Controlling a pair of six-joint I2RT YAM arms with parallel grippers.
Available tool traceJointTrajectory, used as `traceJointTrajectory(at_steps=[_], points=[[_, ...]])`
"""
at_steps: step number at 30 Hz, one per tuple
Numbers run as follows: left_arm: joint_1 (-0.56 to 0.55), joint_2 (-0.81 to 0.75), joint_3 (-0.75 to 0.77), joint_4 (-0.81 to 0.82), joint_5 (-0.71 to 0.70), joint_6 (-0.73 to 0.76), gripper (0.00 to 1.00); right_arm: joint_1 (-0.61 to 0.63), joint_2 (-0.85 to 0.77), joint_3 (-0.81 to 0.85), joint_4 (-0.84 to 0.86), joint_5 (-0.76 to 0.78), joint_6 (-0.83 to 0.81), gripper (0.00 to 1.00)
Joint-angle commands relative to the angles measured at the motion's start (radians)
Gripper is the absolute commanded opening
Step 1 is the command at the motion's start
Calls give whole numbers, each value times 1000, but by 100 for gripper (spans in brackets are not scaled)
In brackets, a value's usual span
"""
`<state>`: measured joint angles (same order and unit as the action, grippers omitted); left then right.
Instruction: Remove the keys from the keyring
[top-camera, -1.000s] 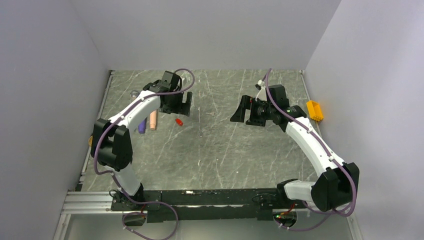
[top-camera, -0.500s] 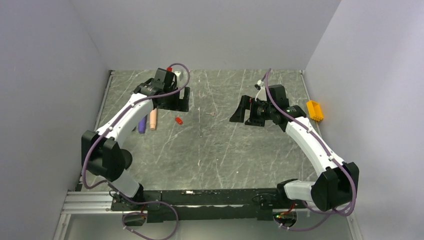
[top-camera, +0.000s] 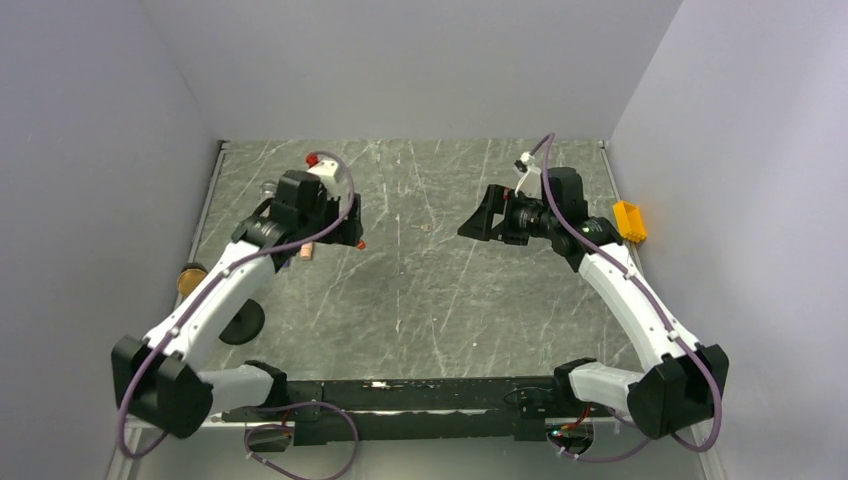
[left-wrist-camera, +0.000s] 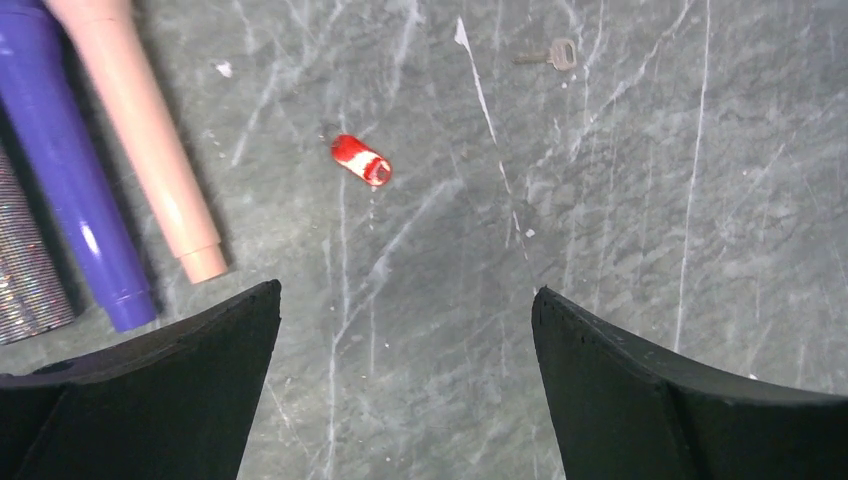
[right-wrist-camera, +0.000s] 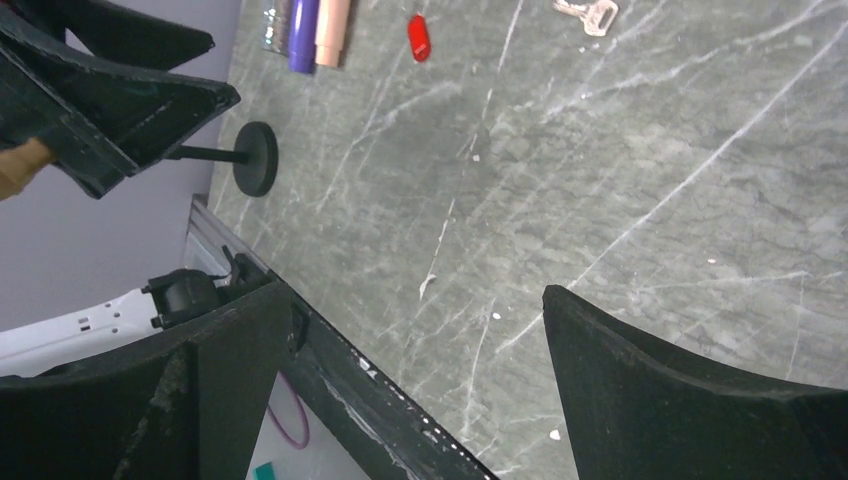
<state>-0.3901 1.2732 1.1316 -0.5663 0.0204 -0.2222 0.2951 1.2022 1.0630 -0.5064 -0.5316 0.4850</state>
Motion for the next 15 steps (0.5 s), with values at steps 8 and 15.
traceJointTrajectory(at_steps=[8, 15], points=[[2, -374, -351, 300, -161, 51, 99, -4, -118, -67, 140, -20, 17, 100], [17, -510, -615, 508, -285, 49, 99, -3, -106, -45, 79, 19, -2, 100]])
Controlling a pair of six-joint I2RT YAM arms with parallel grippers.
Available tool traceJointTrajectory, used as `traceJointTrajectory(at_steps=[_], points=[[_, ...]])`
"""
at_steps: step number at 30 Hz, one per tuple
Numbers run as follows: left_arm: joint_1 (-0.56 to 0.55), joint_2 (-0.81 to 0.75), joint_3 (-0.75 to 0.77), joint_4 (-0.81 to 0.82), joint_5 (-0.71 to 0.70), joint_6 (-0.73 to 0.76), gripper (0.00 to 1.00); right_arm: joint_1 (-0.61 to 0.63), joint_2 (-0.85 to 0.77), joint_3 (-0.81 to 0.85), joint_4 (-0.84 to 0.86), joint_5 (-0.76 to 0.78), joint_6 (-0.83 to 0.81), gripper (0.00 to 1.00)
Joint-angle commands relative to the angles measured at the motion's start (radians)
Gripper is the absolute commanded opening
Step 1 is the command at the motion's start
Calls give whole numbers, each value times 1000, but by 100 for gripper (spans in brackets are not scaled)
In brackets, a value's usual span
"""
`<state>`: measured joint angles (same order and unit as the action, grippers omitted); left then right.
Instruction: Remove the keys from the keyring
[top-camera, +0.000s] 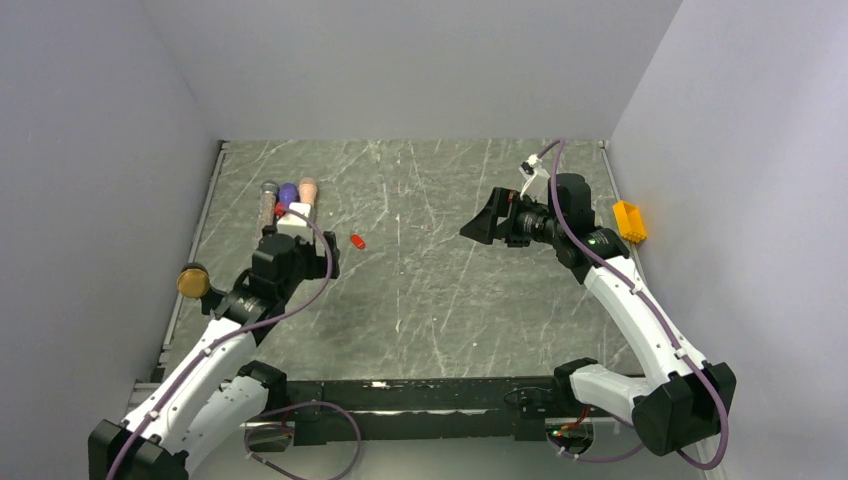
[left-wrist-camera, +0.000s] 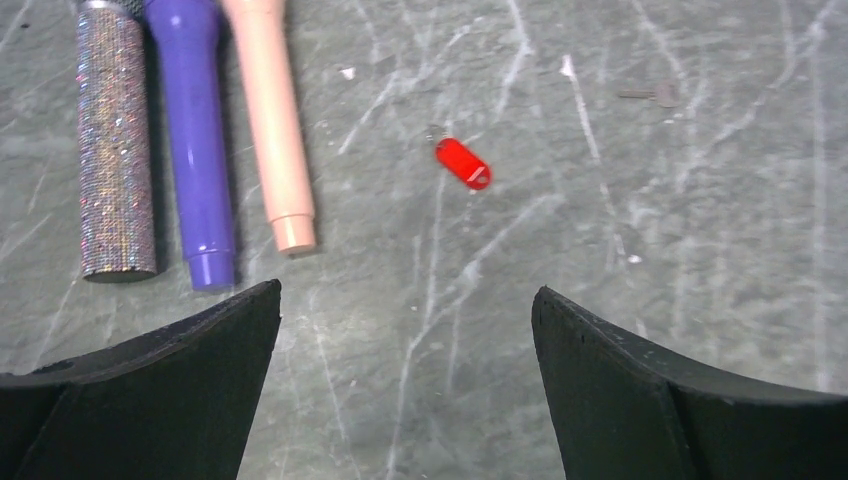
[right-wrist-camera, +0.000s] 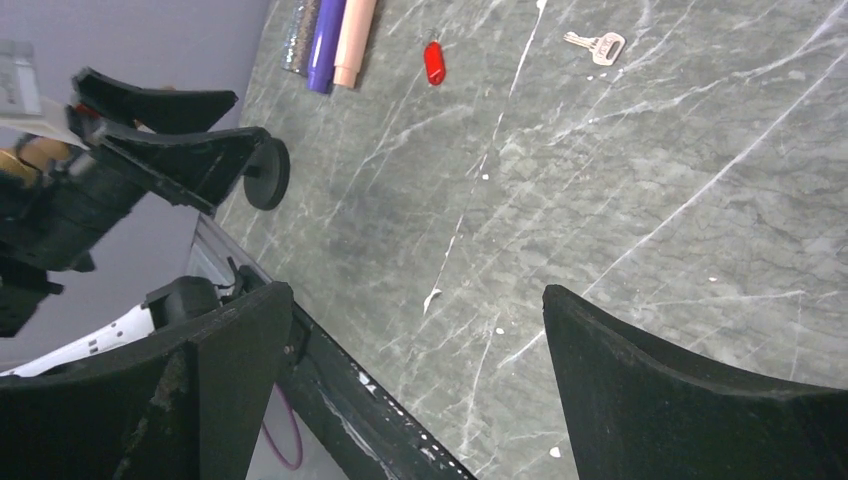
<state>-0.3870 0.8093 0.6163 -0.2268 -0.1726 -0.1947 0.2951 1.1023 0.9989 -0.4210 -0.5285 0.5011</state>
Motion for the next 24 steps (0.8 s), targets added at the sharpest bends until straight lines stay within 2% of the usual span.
traceJointTrajectory(at_steps=[1, 8, 14, 18, 24], points=[[16, -62, -134, 198, -106, 32, 100, -4, -6, 22, -17, 16, -22, 100], [67, -97, -323, 418, -168, 124, 99, -4, -81, -25, -8, 48, -32, 100], [173, -2, -307, 515, -62, 148, 100, -4, -147, -66, 9, 111, -28, 100], [248, 79, -334, 659, -22, 181, 99, -5, -169, -72, 22, 109, -33, 100], [308, 198, -360, 815, -47, 222, 99, -4, -198, -71, 7, 139, -1, 100]])
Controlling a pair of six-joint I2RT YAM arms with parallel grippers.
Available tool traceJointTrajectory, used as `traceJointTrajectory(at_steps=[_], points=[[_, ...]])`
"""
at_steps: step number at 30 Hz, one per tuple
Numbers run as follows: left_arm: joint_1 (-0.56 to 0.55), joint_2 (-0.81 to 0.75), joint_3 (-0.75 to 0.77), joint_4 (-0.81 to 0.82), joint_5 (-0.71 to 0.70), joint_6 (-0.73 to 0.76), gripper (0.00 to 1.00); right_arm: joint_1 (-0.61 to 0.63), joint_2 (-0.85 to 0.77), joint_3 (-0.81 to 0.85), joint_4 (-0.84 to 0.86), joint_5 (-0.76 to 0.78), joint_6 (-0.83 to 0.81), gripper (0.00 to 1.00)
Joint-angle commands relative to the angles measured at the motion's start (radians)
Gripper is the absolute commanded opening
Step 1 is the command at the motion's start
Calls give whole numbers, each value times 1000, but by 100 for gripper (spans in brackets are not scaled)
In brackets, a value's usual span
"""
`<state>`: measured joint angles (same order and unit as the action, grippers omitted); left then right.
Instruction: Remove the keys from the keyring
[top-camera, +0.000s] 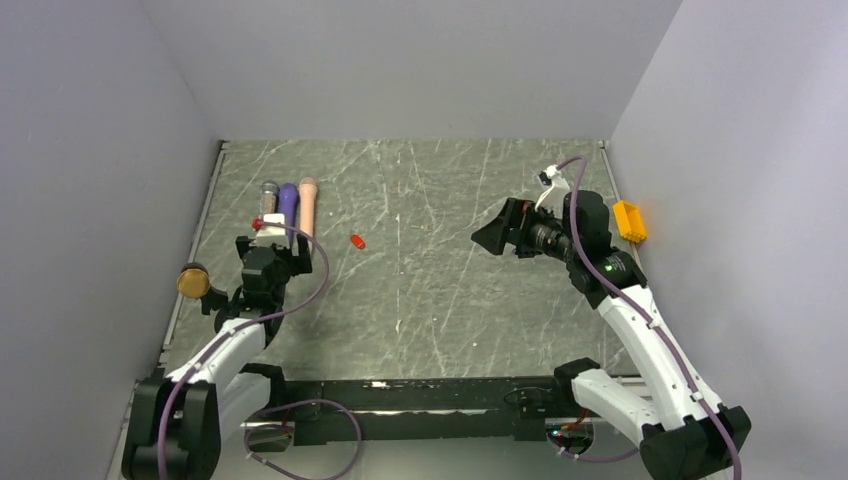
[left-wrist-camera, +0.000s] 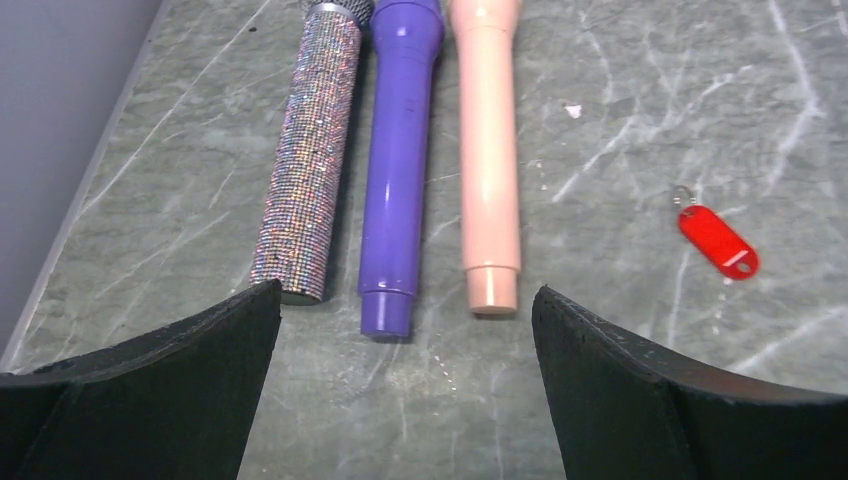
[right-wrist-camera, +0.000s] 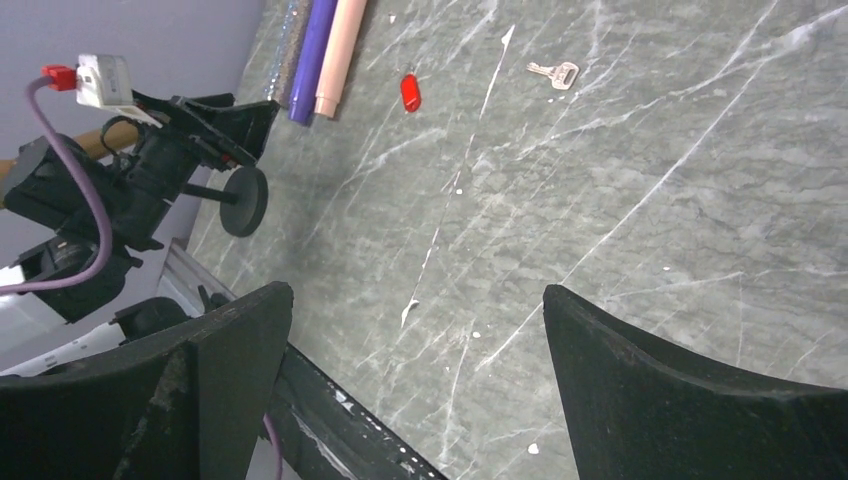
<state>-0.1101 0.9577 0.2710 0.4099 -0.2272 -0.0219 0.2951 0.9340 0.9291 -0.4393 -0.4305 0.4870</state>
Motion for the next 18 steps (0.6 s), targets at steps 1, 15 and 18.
traceJointTrajectory(at_steps=[1, 15, 18], points=[[42, 68, -16, 202, 10, 51, 99, -5, -34, 0, 17, 47, 24, 100], [135, 359, 28, 493, 158, 97, 99, -3, -123, -28, -12, 69, 52, 100], [144, 383, -40, 621, 181, 99, 99, -3, -133, -35, -9, 76, 61, 100]])
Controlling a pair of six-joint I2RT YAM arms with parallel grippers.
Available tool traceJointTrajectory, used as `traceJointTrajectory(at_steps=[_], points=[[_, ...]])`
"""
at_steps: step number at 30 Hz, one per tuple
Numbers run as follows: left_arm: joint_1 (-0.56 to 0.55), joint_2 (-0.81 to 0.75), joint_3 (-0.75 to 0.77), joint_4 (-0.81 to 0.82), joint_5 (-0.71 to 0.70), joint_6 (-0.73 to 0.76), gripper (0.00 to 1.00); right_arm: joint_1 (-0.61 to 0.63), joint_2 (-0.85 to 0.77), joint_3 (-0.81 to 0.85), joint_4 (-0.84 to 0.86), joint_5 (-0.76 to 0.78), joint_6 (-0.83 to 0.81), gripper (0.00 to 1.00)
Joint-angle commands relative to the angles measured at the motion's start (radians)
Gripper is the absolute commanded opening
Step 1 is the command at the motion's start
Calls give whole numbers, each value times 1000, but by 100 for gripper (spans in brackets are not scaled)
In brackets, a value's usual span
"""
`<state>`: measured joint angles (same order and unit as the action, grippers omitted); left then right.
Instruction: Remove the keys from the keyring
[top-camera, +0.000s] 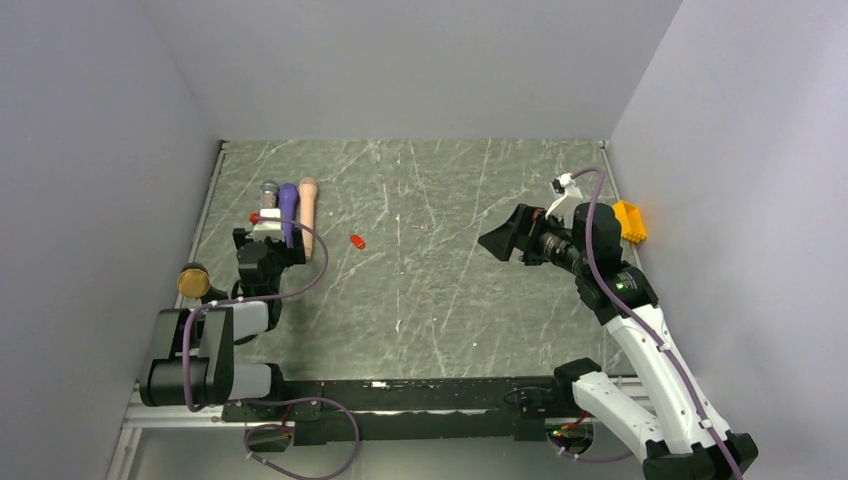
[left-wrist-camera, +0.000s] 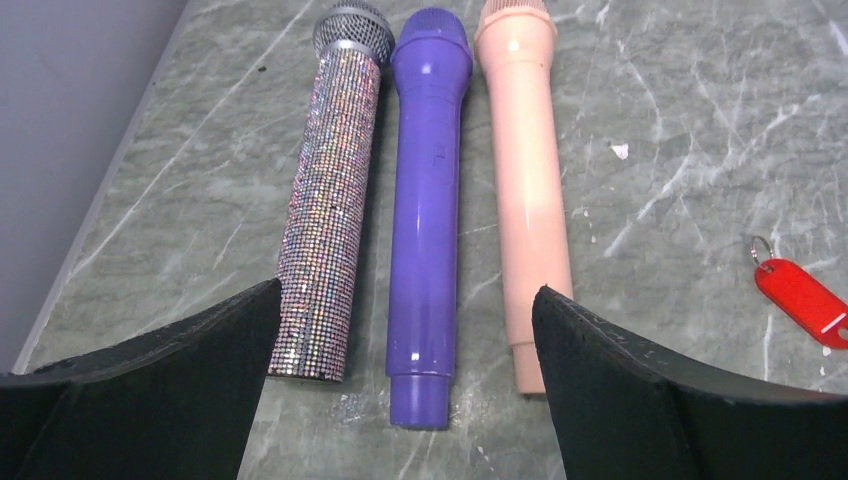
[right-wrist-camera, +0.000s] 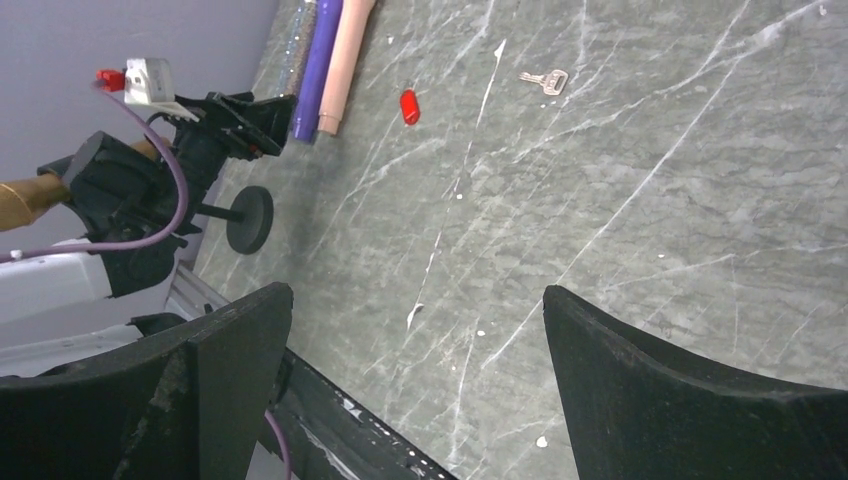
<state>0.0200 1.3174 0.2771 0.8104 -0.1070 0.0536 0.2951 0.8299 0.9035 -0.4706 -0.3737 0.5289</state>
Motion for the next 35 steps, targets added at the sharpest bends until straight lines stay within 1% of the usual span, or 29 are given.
traceJointTrajectory(at_steps=[1, 3, 6, 11, 12, 14, 22, 31, 35], points=[[13, 35, -56, 269, 59, 28, 99, -4, -33, -13, 24, 24, 25, 100], [13, 20, -38, 200, 63, 24, 99, -5, -49, -29, 33, 28, 38, 100], [12, 33, -46, 241, 63, 26, 100, -4, -77, -54, 56, 32, 59, 100], [12, 30, -44, 229, 64, 24, 100, -4, -98, -74, 59, 55, 83, 100], [13, 30, -45, 233, 63, 26, 96, -4, -100, -75, 56, 58, 86, 100], [12, 31, -46, 239, 61, 25, 99, -4, -103, -75, 50, 65, 90, 100], [13, 31, -44, 239, 61, 26, 99, -5, -144, -79, 6, 120, 120, 100], [12, 32, -45, 242, 61, 27, 99, -2, -189, -103, 2, 100, 155, 100], [12, 33, -45, 241, 61, 28, 99, -3, -212, -101, -26, 134, 166, 100]])
